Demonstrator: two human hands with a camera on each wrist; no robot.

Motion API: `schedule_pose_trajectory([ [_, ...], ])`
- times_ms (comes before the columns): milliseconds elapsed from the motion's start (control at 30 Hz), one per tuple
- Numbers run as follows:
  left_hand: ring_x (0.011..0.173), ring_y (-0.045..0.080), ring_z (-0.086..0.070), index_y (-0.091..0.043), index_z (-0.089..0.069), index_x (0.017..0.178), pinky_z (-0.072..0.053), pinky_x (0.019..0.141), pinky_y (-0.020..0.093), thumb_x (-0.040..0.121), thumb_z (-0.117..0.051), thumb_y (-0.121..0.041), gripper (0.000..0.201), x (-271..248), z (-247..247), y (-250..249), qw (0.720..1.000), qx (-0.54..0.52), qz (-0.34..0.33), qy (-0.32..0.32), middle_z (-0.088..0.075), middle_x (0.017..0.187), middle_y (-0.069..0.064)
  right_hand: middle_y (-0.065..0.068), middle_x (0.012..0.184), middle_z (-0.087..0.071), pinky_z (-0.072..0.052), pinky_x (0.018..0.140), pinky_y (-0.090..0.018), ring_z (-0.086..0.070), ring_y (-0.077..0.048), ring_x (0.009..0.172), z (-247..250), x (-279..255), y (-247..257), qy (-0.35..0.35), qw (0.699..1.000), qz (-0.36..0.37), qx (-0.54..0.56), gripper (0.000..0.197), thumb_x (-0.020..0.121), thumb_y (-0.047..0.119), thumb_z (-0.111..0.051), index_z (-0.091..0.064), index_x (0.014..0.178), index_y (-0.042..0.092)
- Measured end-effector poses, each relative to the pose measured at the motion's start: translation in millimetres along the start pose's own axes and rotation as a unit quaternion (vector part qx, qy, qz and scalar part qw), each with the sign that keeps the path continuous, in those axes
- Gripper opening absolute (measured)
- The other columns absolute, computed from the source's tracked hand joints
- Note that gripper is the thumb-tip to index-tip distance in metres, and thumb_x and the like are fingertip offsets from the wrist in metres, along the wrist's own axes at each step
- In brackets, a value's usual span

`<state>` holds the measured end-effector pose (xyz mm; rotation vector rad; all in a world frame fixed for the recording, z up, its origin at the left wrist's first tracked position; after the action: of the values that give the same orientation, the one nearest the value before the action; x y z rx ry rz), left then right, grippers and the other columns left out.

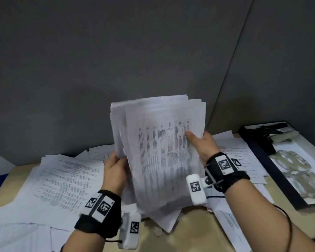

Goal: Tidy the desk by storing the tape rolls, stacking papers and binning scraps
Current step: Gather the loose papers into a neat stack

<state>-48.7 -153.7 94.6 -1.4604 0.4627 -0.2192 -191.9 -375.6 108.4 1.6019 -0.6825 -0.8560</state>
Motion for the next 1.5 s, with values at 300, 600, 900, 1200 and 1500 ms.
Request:
schedule_pose_trajectory([
  [300,0.095,0.015,-0.063,-0.018,-0.058,0.111,-0.051,0.085,0.034,0.092,-0.053,-0.013,0.020,-5,-6,-28,0.996,-0.040,-0.072,0.027,-0.067,0.101,-0.004,0.005,0.092,-0.071,-0.054,0.084,-0.028,-0.069,-0.010,0.087,-26,-14,24,-0.031,0.996,0.078,0.023,0.017,0.085,0.010,-0.067,-0.063,0.098,0.019],
  [600,0.079,0.001,-0.059,-0.028,-0.052,0.096,-0.048,0.071,0.025,0.076,-0.051,-0.013,0.026,0,-4,-27,0.991,-0.065,-0.120,0.011,-0.062,0.085,-0.017,-0.005,0.106,-0.066,-0.057,0.078,-0.029,-0.067,-0.017,0.095,-23,-25,17,0.008,0.994,0.094,0.056,0.065,0.053,0.023,-0.087,-0.056,0.109,0.017],
  [900,0.084,0.012,-0.051,-0.032,-0.053,0.097,-0.043,0.077,0.034,0.085,-0.045,-0.004,0.031,1,-7,-22,0.992,-0.044,-0.120,-0.012,-0.056,0.089,-0.008,-0.007,0.096,-0.068,-0.050,0.072,-0.023,-0.063,-0.031,0.104,-14,-21,-22,-0.013,1.000,0.004,-0.027,0.037,0.076,-0.012,-0.064,-0.060,0.108,0.006],
  [1200,0.098,-0.005,-0.057,-0.039,-0.029,0.129,-0.053,0.083,0.023,0.086,-0.042,0.012,0.068,-10,-7,-56,0.966,0.020,-0.257,0.000,-0.053,0.111,-0.016,0.002,0.143,-0.030,-0.047,0.072,-0.003,-0.047,0.013,0.109,-31,-45,42,-0.023,0.895,0.358,-0.264,0.100,0.073,-0.005,-0.067,-0.013,0.142,0.043],
  [1500,0.101,-0.006,-0.057,-0.025,-0.033,0.133,-0.053,0.091,0.028,0.086,-0.060,-0.021,0.054,-12,-3,-51,0.961,0.046,-0.272,0.016,-0.055,0.108,-0.023,0.010,0.106,-0.060,-0.047,0.067,-0.009,-0.060,-0.011,0.103,1,-22,-23,0.025,0.990,0.040,-0.135,0.074,0.076,-0.009,-0.065,-0.037,0.139,0.019],
])
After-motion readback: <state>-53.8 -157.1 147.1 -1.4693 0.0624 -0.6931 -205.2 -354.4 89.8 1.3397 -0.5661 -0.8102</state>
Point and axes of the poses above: each hand's wrist, its own x-axis towards the middle knuckle, its own z-axis out of the back of the hand, y = z × x, the point moved 5 cm from there along x, towards the middle knuckle
